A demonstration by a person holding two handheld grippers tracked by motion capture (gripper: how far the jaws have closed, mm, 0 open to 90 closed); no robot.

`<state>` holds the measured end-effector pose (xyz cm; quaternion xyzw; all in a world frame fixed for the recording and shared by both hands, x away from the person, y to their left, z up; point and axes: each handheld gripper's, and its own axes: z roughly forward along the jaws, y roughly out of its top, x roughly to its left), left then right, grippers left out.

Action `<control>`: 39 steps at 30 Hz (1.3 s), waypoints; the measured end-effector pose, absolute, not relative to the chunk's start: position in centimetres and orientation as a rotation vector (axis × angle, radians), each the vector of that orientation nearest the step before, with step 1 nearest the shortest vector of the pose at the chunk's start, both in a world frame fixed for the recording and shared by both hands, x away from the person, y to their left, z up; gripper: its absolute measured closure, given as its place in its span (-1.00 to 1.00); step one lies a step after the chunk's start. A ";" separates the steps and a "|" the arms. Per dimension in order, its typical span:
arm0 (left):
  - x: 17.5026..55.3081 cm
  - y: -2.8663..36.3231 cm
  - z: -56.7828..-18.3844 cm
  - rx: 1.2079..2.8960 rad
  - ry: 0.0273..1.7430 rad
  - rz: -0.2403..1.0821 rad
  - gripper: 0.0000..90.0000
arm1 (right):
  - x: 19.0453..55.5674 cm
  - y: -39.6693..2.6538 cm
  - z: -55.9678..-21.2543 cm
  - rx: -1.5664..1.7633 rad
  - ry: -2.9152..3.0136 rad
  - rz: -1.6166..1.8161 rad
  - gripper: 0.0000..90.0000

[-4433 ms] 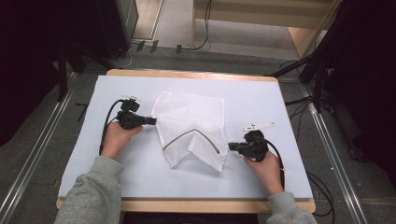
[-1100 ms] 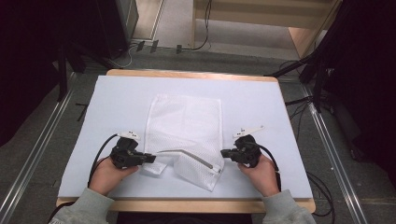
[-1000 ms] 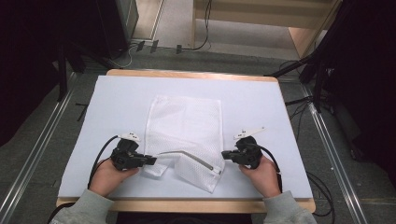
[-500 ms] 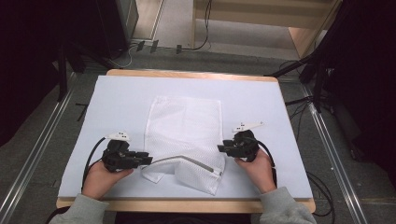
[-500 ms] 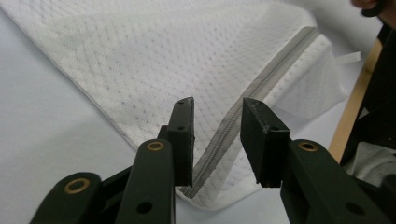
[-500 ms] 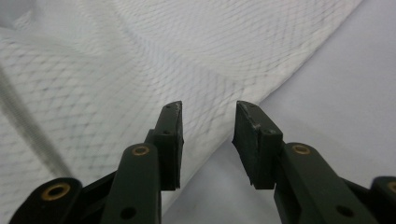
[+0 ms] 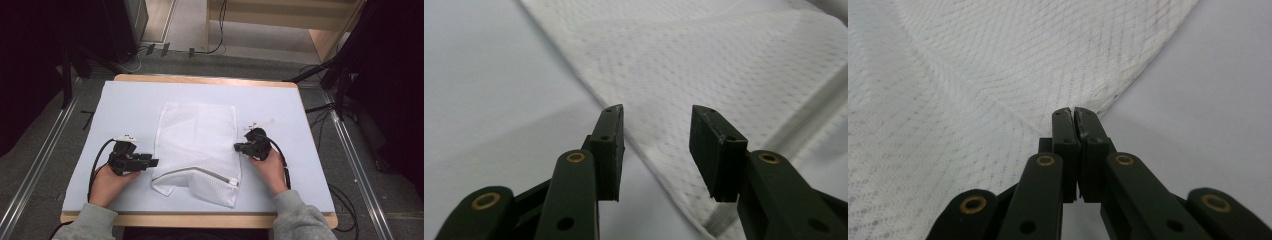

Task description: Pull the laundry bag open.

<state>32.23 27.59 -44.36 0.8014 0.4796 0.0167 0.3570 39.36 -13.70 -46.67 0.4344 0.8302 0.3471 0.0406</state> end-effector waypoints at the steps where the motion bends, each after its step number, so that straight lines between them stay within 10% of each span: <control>1: 32.2 27.6 -44.4 2.069 1.238 0.043 0.29 | 39.7 -13.6 -46.6 1.323 2.540 1.055 1.00; 13: 34.6 26.9 -45.5 2.049 1.270 0.070 0.37 | 41.8 -13.2 -46.6 1.360 2.486 1.073 1.00; 21: 35.2 25.9 -45.6 2.076 1.282 0.115 1.00 | 42.0 -13.1 -46.6 1.356 2.486 1.071 1.00; 39: 39.5 27.1 -45.4 2.046 1.318 0.159 1.00 | 44.2 -13.2 -46.7 1.361 2.458 1.082 1.00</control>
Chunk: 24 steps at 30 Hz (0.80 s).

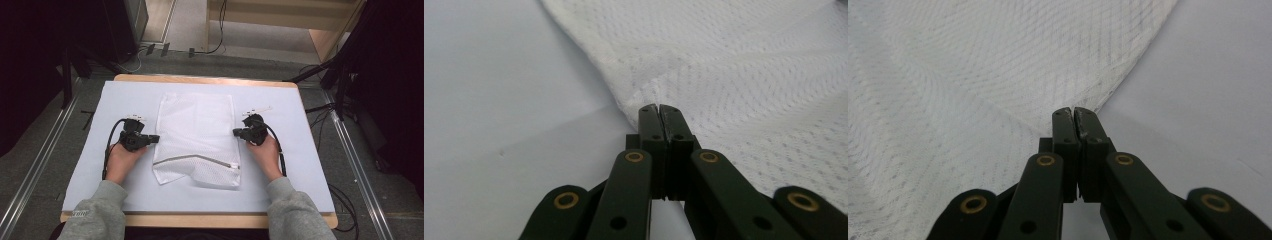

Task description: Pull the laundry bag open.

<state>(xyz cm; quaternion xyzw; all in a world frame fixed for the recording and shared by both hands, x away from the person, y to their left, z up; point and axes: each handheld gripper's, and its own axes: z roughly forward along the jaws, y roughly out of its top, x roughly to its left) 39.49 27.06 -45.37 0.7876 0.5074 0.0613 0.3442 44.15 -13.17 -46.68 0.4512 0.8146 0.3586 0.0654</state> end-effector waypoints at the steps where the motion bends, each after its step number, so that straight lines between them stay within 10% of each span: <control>1: 39.8 27.2 -45.5 2.032 1.321 0.155 1.00 | 44.4 -13.1 -46.8 1.367 2.460 1.073 1.00; 24: 36.6 24.5 -42.3 2.030 1.136 0.077 0.47 | 39.0 -13.2 -45.0 1.236 2.491 1.159 0.95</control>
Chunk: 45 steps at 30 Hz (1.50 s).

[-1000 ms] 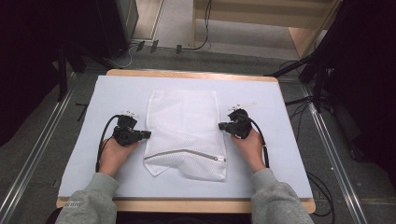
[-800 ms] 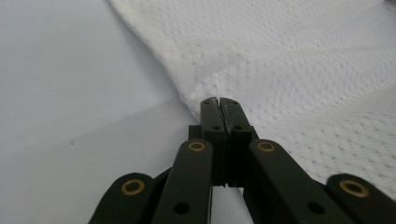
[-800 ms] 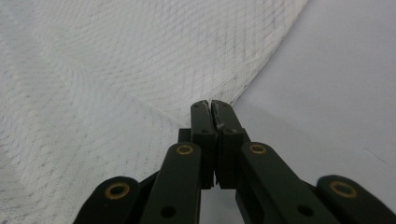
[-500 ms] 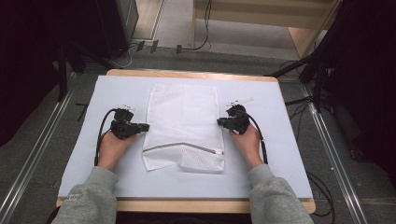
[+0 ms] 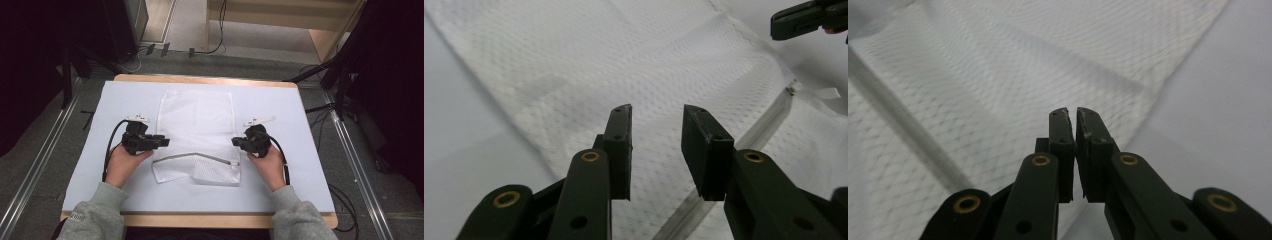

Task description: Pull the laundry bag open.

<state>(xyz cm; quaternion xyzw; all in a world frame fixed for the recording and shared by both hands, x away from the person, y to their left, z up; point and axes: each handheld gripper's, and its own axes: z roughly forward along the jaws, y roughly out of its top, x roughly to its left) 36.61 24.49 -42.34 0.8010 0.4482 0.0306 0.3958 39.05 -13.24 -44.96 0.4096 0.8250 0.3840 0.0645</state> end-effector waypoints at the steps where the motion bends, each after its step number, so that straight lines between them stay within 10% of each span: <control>1: 36.4 24.0 -42.3 2.038 1.128 0.078 0.46 | 38.3 -13.1 -45.2 1.227 2.517 1.163 0.97; 18: 35.4 19.2 -44.5 2.151 1.008 0.011 0.44 | 33.5 -13.4 -45.7 1.196 2.611 1.164 0.97; 45: 30.8 24.1 -43.4 2.117 1.052 0.074 0.35 | 30.1 -15.2 -45.4 1.154 2.589 1.154 0.66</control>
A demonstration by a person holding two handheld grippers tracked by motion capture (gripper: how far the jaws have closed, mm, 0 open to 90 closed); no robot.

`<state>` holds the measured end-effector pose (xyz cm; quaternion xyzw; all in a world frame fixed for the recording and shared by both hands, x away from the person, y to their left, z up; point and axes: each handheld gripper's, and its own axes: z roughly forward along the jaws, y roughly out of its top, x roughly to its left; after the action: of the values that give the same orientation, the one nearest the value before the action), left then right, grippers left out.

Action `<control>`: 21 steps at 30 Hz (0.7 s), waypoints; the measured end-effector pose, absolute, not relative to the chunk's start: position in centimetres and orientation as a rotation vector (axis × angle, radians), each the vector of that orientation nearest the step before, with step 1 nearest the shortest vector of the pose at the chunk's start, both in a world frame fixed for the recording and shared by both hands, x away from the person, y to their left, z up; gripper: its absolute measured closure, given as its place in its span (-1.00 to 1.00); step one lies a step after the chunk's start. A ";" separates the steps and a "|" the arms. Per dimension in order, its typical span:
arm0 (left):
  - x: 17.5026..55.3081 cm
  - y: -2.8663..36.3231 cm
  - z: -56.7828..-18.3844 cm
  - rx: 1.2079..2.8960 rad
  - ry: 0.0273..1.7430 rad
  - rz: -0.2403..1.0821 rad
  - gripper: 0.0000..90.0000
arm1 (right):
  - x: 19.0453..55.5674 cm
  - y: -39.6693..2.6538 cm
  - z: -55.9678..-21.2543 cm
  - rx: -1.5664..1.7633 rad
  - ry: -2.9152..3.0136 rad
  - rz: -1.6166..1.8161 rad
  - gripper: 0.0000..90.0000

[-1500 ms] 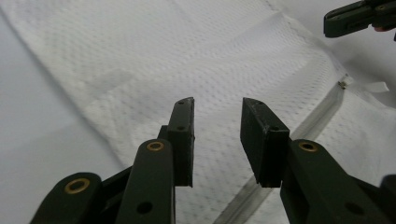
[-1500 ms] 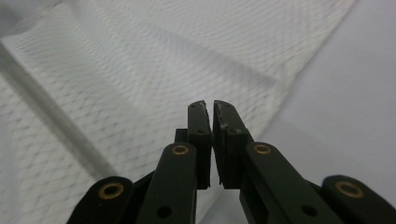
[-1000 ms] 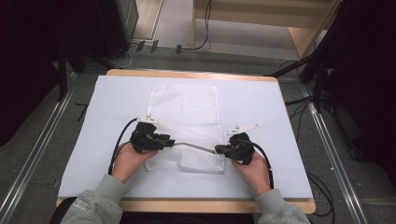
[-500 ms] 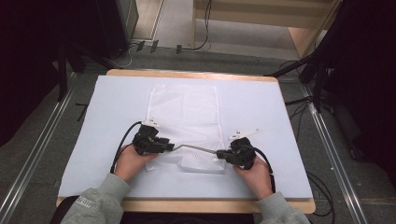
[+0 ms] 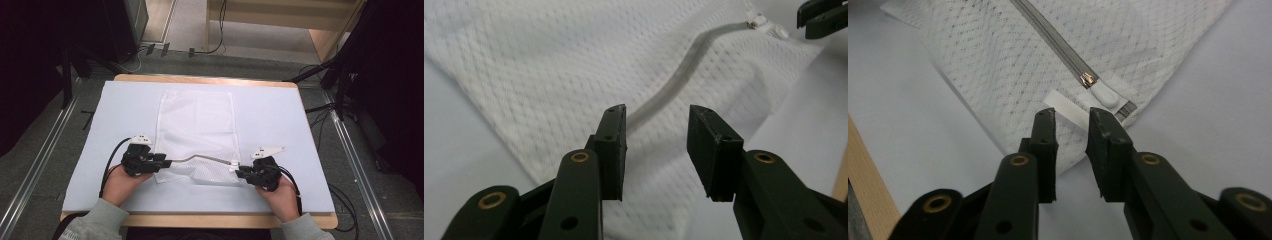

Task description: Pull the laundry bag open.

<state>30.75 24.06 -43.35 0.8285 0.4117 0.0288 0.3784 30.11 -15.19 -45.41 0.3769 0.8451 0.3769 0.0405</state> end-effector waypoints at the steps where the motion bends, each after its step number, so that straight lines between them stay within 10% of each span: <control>1: 30.4 24.3 -43.4 2.108 1.056 0.064 0.34 | 29.9 -15.3 -45.3 1.154 2.576 1.167 0.58; 12: 29.4 24.2 -45.2 2.172 1.087 0.039 0.26 | 31.3 -13.6 -46.0 1.105 2.615 1.108 0.48; 21: 29.0 24.5 -45.9 2.169 1.080 0.054 0.89 | 32.7 -13.6 -46.5 1.103 2.668 0.998 1.00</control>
<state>29.00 24.51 -45.87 0.8379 0.4171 0.0207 0.3514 32.68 -13.61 -46.50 0.3608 0.8725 0.3265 0.0435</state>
